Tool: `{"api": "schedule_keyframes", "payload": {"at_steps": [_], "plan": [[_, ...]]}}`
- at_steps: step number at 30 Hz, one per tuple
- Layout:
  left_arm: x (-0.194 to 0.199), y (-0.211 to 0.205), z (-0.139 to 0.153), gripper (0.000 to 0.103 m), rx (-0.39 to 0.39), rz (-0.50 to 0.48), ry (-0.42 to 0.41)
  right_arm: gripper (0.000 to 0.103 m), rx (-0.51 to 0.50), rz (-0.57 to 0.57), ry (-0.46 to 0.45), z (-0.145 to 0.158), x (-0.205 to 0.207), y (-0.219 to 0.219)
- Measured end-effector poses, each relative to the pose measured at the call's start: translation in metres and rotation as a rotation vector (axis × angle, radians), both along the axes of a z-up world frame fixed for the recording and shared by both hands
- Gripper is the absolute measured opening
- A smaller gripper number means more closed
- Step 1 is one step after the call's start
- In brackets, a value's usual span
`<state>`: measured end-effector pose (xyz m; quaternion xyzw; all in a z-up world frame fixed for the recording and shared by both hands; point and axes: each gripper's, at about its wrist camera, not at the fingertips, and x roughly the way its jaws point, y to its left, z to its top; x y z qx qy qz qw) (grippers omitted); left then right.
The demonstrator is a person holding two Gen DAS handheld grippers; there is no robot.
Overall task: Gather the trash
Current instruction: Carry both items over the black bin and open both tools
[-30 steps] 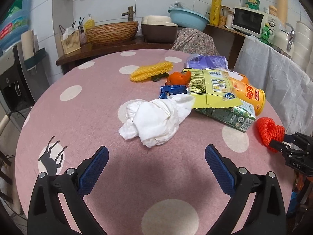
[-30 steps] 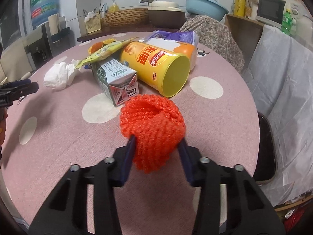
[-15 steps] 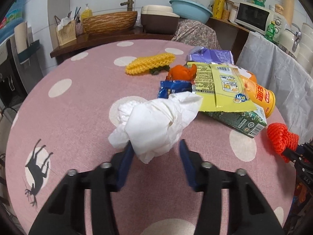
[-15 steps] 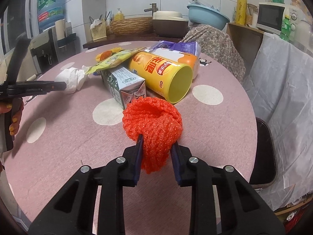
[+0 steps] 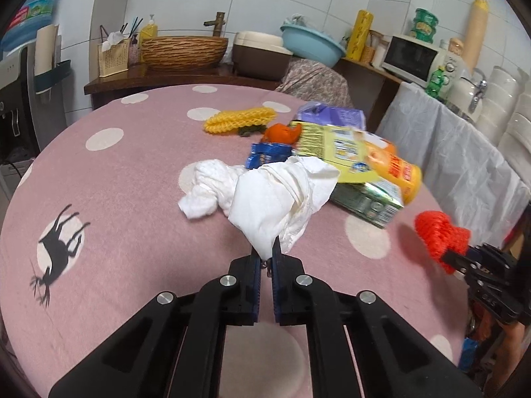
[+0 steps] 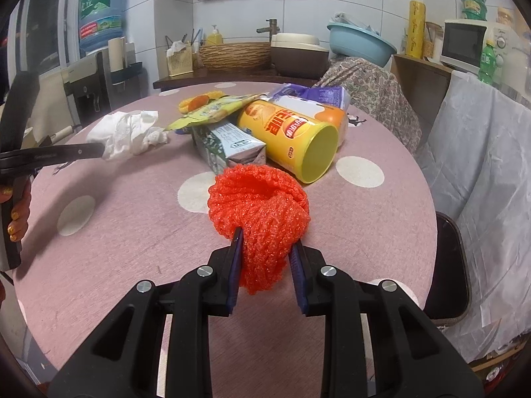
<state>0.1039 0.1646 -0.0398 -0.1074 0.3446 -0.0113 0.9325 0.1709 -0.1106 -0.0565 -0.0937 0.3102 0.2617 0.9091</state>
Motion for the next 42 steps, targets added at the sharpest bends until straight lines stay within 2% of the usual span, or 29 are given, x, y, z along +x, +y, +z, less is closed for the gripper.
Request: {"api": "schedule_keyframes", "payload": {"at_steps": [7, 15, 19, 25, 28, 31, 35, 39, 42], "plan": [[-0.025, -0.036, 0.006, 0.006, 0.009, -0.064, -0.035, 0.027, 0.019, 0.038, -0.013, -0.001, -0.019, 0.001], [-0.001, -0.094, 0.014, 0.006, 0.024, -0.201, -0.062, 0.026, 0.079, -0.007, -0.045, 0.006, -0.029, -0.026], [0.025, -0.135, 0.018, 0.006, 0.054, -0.307, -0.059, 0.026, 0.103, -0.075, -0.063, 0.013, -0.024, -0.058], [0.069, -0.208, 0.024, 0.006, 0.121, -0.458, -0.048, 0.026, 0.106, -0.238, -0.087, 0.018, -0.005, -0.126], [0.091, -0.246, 0.028, 0.006, 0.124, -0.536, -0.032, 0.026, 0.094, -0.326, -0.085, 0.017, 0.009, -0.163], [0.112, -0.293, 0.032, 0.006, 0.171, -0.598, -0.039, 0.026, 0.073, -0.406, -0.066, 0.011, 0.028, -0.195], [0.149, -0.348, 0.023, 0.006, 0.185, -0.644, 0.017, 0.026, 0.067, -0.482, -0.007, -0.007, 0.056, -0.230], [0.191, -0.391, -0.003, 0.006, 0.180, -0.659, 0.149, 0.026, 0.056, -0.535, 0.084, -0.043, 0.086, -0.256], [0.216, -0.414, -0.024, 0.006, 0.193, -0.640, 0.214, 0.026, 0.060, -0.559, 0.151, -0.070, 0.108, -0.269]]}}
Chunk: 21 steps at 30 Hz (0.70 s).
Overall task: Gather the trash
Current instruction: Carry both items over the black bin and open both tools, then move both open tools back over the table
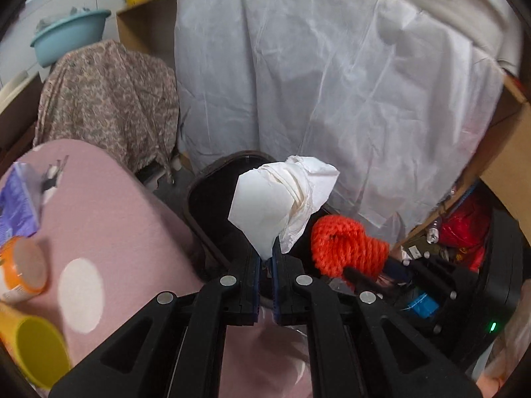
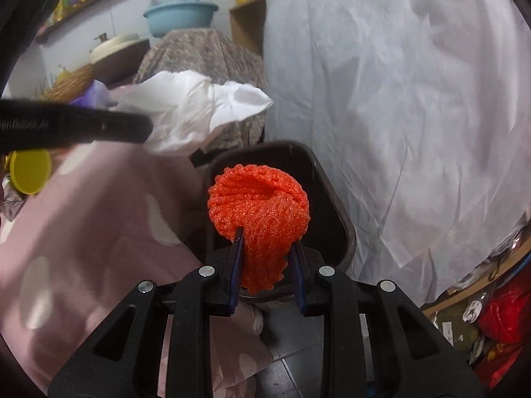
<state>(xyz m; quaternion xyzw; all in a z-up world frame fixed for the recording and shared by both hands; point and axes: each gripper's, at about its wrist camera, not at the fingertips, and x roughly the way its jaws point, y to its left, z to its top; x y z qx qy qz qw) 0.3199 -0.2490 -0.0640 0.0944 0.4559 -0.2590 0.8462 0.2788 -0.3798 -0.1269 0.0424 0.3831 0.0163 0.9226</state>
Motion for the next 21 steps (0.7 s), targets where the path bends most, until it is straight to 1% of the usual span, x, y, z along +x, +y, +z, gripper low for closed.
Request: {"api": "schedule_keyframes", "payload": {"at_steps": [3, 4, 7, 10, 12, 14, 15, 16, 18, 19, 20, 21], "plan": [[0.019, -0.018, -0.018, 0.006, 0.040, 0.012, 0.034, 0.026, -0.006, -0.009, 0.036, -0.021, 0.017, -0.004], [0.027, -0.023, -0.026, 0.006, 0.046, 0.024, 0.063, 0.026, 0.007, -0.013, 0.050, -0.029, 0.024, -0.007], [0.046, -0.031, -0.041, 0.006, 0.040, 0.059, 0.133, 0.026, 0.047, -0.030, 0.090, -0.048, 0.039, -0.014], [0.059, -0.036, -0.053, 0.006, 0.062, 0.084, 0.161, 0.026, 0.064, -0.047, 0.119, -0.062, 0.049, -0.017], [0.068, -0.041, -0.061, 0.006, 0.074, 0.103, 0.183, 0.026, 0.092, -0.058, 0.137, -0.072, 0.056, -0.022], [0.076, -0.048, -0.063, 0.006, 0.096, 0.111, 0.193, 0.026, 0.126, -0.066, 0.151, -0.080, 0.063, -0.025], [0.079, -0.049, -0.061, 0.006, 0.086, 0.112, 0.192, 0.026, 0.139, -0.069, 0.157, -0.083, 0.066, -0.026], [0.081, -0.051, -0.060, 0.009, 0.085, 0.118, 0.188, 0.027, 0.148, -0.071, 0.161, -0.085, 0.068, -0.027], [0.082, -0.055, -0.057, 0.015, 0.083, 0.120, 0.187, 0.033, 0.154, -0.077, 0.162, -0.087, 0.070, -0.026], [0.082, -0.057, -0.057, 0.024, 0.077, 0.116, 0.187, 0.034, 0.154, -0.079, 0.158, -0.088, 0.070, -0.026], [0.081, -0.058, -0.055, 0.038, 0.073, 0.112, 0.181, 0.038, 0.152, -0.078, 0.156, -0.088, 0.069, -0.025], [0.079, -0.057, -0.052, 0.046, 0.070, 0.110, 0.164, 0.045, 0.146, -0.079, 0.156, -0.088, 0.069, -0.025]]}}
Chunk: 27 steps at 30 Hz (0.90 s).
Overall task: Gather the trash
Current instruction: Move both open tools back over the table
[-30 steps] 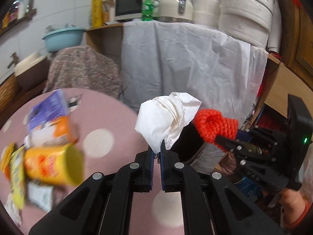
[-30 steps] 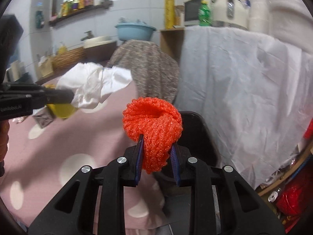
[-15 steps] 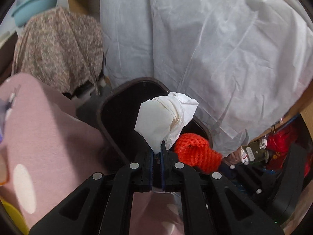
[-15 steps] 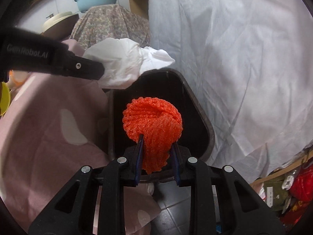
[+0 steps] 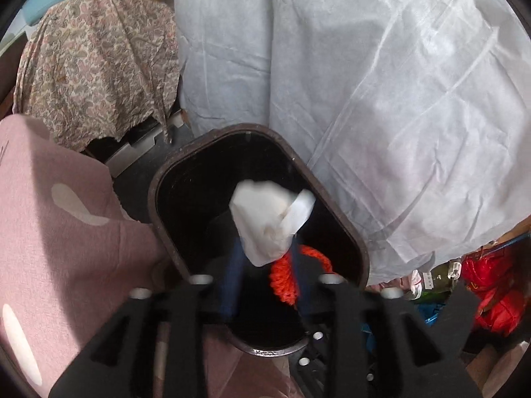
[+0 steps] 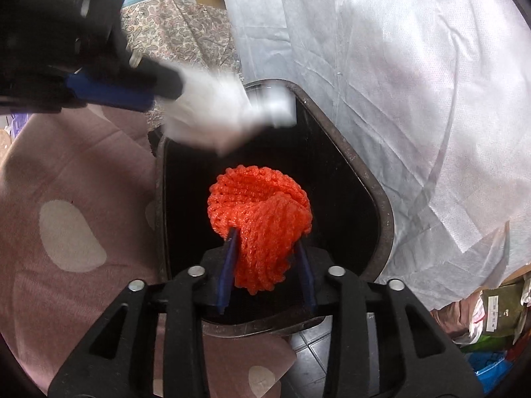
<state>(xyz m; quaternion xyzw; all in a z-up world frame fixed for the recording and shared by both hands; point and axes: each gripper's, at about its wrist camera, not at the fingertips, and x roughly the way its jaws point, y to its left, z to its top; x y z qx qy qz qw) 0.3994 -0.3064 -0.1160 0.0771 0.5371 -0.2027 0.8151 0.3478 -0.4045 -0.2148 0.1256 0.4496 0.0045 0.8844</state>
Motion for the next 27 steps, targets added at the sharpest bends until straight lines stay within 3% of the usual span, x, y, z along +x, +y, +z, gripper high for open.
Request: {"api": "schedule_keyframes", "payload": {"at_steps": [1, 2, 7, 14, 20, 27], "plan": [[-0.001, 0.001, 0.002, 0.057, -0.004, 0.002, -0.014, 0.048, -0.005, -0.001, -0.003, 0.001, -0.001, 0.000], [-0.002, 0.004, 0.005, 0.060, -0.013, 0.007, -0.024, 0.051, -0.007, -0.003, -0.009, 0.001, -0.002, 0.000], [-0.015, 0.021, 0.026, 0.065, -0.110, 0.006, -0.030, 0.064, -0.033, -0.012, -0.041, 0.014, -0.019, 0.002], [-0.072, 0.062, 0.069, 0.078, -0.167, -0.034, -0.178, 0.081, -0.094, 0.020, -0.164, 0.064, -0.069, 0.020], [-0.136, 0.109, 0.107, 0.090, -0.170, -0.051, -0.354, 0.084, -0.091, 0.050, -0.274, 0.110, -0.109, 0.039], [-0.195, 0.183, 0.131, 0.091, -0.170, 0.012, -0.484, 0.084, -0.093, 0.177, -0.369, 0.153, -0.140, 0.089]]}}
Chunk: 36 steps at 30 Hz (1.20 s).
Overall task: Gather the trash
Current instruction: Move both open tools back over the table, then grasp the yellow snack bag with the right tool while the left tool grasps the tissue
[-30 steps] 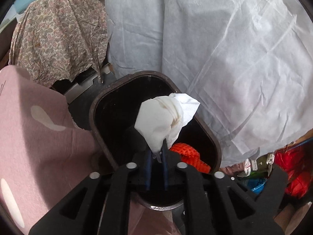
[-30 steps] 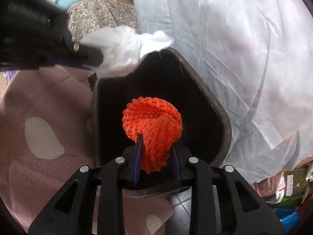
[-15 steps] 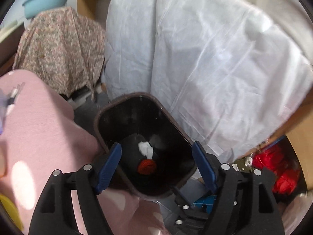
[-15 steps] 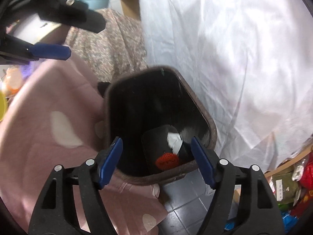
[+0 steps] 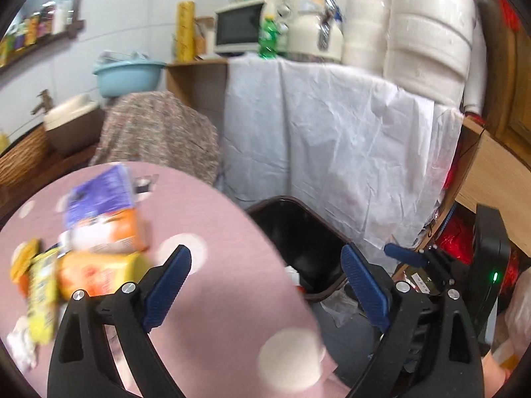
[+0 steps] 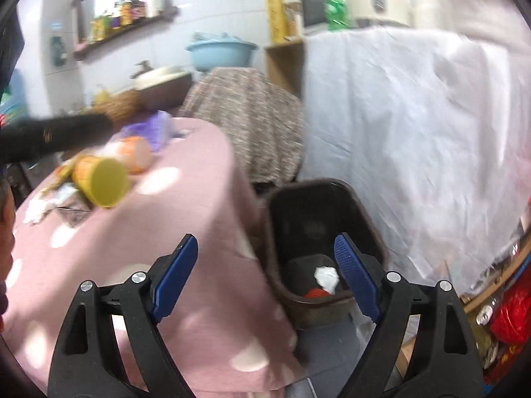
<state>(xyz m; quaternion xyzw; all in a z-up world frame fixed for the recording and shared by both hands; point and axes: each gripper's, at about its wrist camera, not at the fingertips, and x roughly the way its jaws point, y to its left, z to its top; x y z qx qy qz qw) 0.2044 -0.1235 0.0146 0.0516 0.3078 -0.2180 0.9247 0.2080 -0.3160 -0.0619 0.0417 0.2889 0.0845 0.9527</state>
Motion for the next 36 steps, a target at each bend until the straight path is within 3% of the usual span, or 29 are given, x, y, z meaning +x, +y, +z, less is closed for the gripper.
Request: {"api": "schedule_keyframes", "payload": {"at_steps": [8, 18, 24, 29, 32, 36], "plan": [[-0.045, 0.108, -0.002, 0.091, -0.018, 0.226, -0.046, 0.084, -0.027, 0.156, -0.059, 0.028, -0.024, 0.070], [-0.071, 0.233, -0.032, 0.088, 0.029, 0.524, 0.027, 0.084, -0.044, 0.444, -0.058, 0.039, -0.029, 0.155], [-0.077, 0.275, -0.046, 0.083, 0.010, 0.610, 0.070, 0.084, -0.087, 0.615, -0.028, 0.039, -0.024, 0.207], [-0.081, 0.285, -0.049, 0.081, 0.006, 0.621, 0.069, 0.083, -0.005, 0.675, 0.026, 0.048, -0.004, 0.236], [-0.080, 0.289, -0.050, 0.080, -0.001, 0.620, 0.071, 0.069, 0.031, 0.679, 0.054, 0.054, 0.013, 0.257], [-0.079, 0.292, -0.051, 0.080, 0.002, 0.623, 0.073, 0.051, 0.153, 0.643, 0.162, 0.049, 0.046, 0.275]]}}
